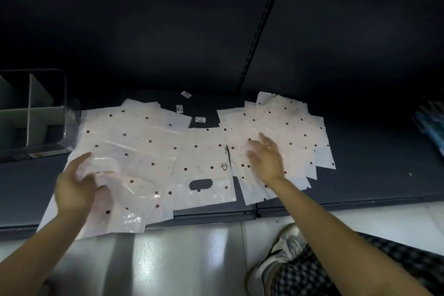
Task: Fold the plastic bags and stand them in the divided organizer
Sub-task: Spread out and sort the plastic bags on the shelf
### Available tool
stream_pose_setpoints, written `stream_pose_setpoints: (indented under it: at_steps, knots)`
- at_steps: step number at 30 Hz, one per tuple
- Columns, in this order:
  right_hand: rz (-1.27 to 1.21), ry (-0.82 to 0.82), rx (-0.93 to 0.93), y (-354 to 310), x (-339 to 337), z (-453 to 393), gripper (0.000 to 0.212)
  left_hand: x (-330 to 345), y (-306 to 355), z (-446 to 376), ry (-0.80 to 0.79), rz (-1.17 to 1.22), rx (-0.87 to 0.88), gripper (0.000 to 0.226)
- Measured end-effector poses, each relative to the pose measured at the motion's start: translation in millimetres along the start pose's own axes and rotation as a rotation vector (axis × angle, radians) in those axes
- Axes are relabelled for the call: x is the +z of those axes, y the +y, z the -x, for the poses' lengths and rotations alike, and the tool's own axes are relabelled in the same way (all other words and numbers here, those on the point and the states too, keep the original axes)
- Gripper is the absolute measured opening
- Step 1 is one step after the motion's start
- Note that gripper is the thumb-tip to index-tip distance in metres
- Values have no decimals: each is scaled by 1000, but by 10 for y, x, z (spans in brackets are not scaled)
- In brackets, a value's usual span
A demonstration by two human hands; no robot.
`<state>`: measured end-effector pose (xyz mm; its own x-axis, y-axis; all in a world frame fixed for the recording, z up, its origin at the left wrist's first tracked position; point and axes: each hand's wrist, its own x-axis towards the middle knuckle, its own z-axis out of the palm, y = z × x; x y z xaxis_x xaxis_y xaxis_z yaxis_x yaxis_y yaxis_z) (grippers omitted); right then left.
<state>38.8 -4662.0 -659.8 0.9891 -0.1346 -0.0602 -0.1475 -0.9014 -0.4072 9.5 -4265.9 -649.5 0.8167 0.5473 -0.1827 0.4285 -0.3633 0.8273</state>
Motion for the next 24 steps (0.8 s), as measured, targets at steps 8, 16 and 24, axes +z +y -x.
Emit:
stream_pose_setpoints:
  at_steps: [8, 16, 24]
  knots:
    - [139, -103, 181, 569, -209, -102, 42, -25, -257, 92, 90, -76, -135, 31]
    - [-267, 275, 241, 214, -235, -89, 17, -37, -133, 294, 225, -445, 108, 35]
    - [-356, -21, -144, -599, 165, 225, 23, 362, 432, 673, -413, -6, 350, 39]
